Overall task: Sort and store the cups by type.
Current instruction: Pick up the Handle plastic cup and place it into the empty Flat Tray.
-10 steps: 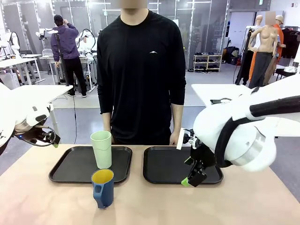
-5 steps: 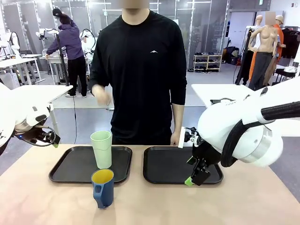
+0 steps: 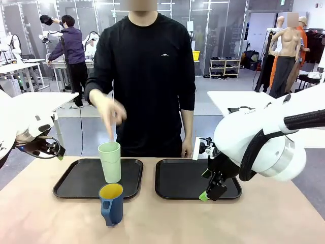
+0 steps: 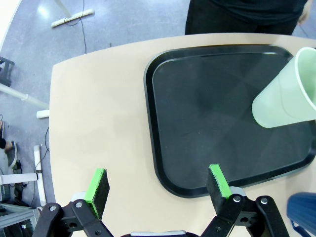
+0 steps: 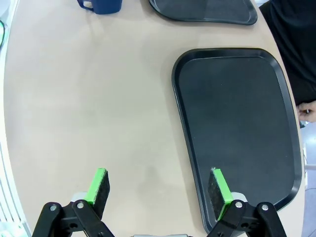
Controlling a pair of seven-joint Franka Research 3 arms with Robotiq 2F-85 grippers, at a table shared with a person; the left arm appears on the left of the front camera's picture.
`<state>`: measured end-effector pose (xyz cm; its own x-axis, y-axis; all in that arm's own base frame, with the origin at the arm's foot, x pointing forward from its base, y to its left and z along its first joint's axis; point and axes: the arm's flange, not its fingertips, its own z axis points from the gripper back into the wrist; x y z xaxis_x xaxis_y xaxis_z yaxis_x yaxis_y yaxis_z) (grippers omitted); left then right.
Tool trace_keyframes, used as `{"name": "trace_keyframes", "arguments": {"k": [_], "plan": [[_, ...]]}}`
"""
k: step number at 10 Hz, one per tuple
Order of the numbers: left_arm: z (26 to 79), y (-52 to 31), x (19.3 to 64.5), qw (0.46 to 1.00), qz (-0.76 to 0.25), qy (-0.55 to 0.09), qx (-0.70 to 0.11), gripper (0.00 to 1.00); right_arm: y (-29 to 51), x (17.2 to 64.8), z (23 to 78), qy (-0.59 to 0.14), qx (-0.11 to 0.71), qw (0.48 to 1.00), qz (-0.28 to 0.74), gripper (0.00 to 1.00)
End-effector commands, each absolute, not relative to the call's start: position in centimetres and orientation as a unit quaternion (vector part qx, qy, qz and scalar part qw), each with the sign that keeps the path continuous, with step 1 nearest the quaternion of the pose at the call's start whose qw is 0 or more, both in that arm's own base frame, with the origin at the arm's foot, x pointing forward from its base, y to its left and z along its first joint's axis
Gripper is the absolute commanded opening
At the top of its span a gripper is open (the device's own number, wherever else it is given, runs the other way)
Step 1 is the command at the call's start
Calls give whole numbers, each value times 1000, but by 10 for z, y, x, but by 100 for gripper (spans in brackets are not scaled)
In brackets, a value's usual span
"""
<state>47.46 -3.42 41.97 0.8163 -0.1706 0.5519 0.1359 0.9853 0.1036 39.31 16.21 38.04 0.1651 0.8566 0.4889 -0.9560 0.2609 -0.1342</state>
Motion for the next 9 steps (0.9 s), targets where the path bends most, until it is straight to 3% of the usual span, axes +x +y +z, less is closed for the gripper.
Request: {"name": "trace_keyframes", "arguments": {"k": [1,9], "plan": [[421,-35,475,952,-81,-293,30,100,163,392,377,-244,99,760,595,100],[421,-35,475,952,-81,-293,30,100,163,392,377,-244,99,760,595,100]]}}
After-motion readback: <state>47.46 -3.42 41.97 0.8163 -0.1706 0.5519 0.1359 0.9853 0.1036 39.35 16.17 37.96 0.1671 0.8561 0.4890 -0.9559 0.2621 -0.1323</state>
